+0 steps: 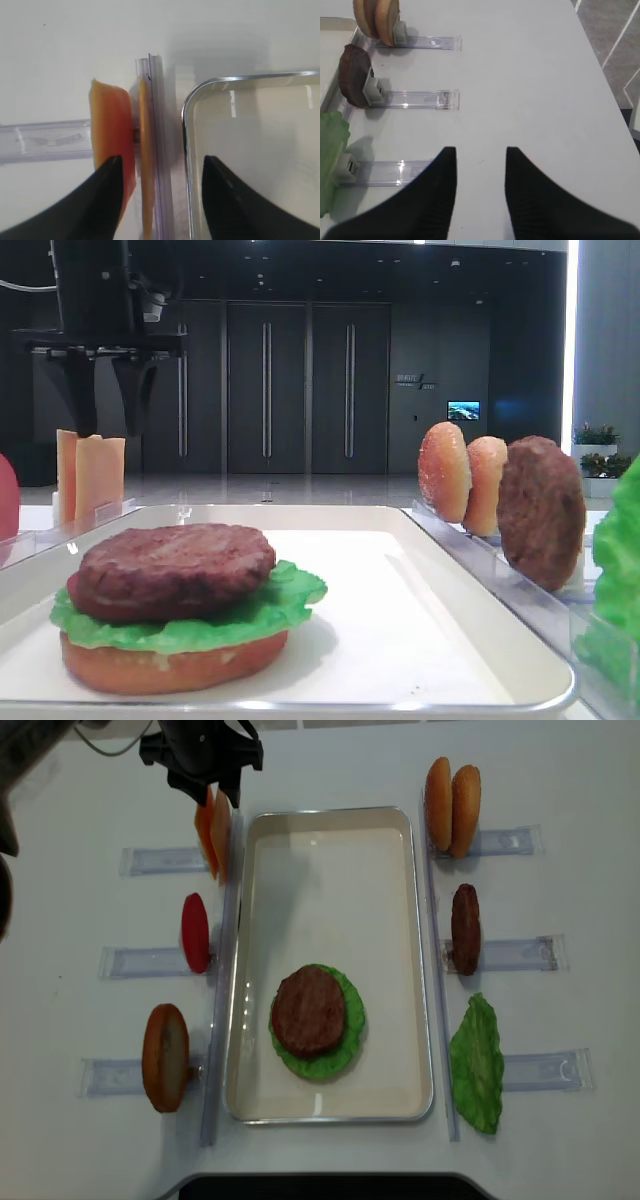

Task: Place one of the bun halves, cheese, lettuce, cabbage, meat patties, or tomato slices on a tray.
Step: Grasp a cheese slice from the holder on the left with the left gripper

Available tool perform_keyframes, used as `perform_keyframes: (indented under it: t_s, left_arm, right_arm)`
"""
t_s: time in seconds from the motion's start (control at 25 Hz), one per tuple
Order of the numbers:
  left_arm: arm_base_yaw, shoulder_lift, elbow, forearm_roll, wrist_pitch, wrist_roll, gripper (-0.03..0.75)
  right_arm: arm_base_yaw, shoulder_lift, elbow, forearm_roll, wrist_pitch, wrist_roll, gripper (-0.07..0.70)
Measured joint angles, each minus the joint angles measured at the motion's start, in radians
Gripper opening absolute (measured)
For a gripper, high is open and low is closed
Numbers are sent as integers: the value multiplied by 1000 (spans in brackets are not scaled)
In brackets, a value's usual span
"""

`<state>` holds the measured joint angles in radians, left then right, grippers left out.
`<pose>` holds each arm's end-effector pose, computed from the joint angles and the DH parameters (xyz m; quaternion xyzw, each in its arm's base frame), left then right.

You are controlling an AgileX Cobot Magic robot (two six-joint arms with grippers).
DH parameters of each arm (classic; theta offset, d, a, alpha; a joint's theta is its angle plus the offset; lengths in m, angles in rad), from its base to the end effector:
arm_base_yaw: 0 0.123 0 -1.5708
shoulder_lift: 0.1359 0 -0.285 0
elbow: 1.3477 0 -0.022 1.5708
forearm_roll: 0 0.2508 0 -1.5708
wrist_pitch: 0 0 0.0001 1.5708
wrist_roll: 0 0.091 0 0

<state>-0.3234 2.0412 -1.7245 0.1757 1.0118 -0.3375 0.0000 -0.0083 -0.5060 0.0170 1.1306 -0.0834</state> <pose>0.4227 -0.1274 0.2366 0.0268 0.9829 0.0236 0.1808 -0.0099 0.0014 0.2733 -0.0368 0.8666 -0.0123 0.4975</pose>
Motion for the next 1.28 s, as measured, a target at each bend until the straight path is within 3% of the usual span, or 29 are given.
perform_keyframes:
  t_s: [1.28]
  left_arm:
    - [0,86,0,32,-11,-4,391]
  right_arm:
    - [0,0,0,0,0,0,235]
